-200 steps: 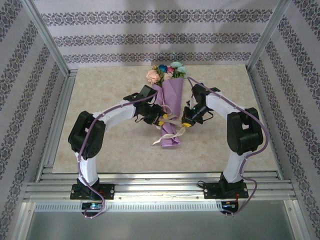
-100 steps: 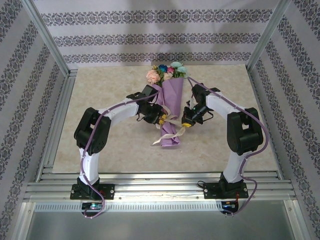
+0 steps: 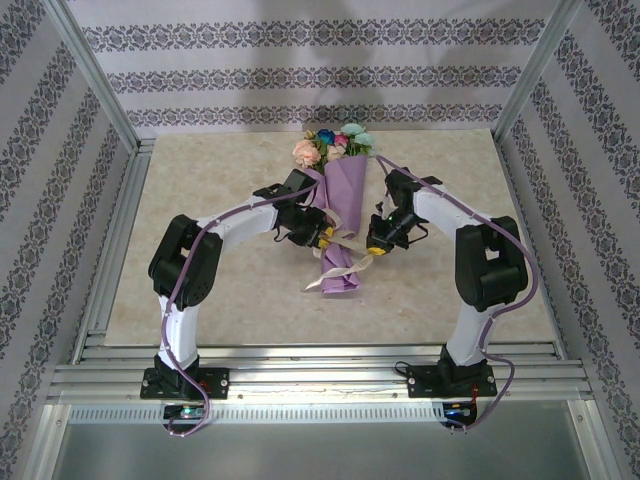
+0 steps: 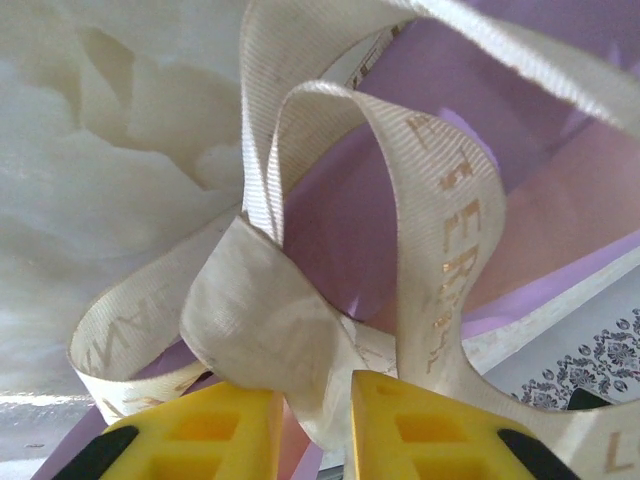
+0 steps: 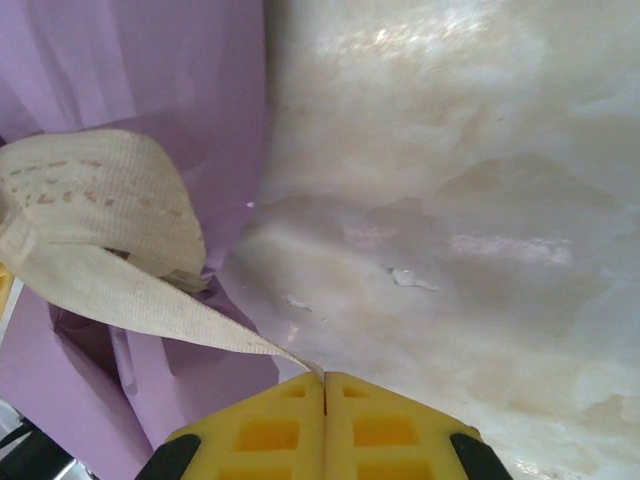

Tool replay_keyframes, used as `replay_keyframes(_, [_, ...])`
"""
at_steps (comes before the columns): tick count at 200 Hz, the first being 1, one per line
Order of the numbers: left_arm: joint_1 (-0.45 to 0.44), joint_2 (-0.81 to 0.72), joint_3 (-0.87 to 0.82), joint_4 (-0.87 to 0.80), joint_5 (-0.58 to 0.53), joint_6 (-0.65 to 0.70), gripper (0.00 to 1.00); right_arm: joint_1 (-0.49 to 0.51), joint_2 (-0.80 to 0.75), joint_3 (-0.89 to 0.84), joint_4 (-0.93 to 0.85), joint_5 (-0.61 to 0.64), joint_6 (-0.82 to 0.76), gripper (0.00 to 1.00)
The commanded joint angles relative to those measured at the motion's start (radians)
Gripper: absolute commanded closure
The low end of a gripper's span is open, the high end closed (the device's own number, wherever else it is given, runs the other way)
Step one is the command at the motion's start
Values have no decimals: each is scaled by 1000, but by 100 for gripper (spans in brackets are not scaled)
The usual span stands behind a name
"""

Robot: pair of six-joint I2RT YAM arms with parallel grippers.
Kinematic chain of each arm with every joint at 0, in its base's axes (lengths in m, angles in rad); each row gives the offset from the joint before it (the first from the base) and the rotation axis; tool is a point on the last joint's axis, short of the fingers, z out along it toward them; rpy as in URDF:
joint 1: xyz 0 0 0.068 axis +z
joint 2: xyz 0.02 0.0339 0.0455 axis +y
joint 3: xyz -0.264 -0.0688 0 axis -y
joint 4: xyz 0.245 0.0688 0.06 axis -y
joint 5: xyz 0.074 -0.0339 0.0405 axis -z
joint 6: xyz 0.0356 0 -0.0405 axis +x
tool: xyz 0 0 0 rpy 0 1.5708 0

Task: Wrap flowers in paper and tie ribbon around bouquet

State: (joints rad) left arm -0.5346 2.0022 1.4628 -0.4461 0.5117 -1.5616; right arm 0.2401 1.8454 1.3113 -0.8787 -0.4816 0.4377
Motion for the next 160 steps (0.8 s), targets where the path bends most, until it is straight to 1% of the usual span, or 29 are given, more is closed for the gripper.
replay_keyframes(1, [1, -1, -5, -26, -12, -44, 75, -24, -45, -20, -11, 41, -14, 100])
replay_keyframes(34, [1, 18, 13, -23, -13, -46, 75, -48, -64, -24, -17, 37, -24, 100])
replay_keyframes(102, [0, 40, 31, -26, -12, -45, 77, -61, -81, -53, -28, 45, -39, 100])
replay_keyframes(123, [0, 46, 41, -27, -13, -43, 82, -68, -79, -64, -27, 48, -42, 100])
replay_keyframes(148, [1, 47, 42, -25, -13, -41, 92, -66, -66, -58, -20, 21, -41, 100])
replay_keyframes(160, [0, 47, 44, -25, -11, -40, 95, -61, -67, -48, -22, 21, -39, 100])
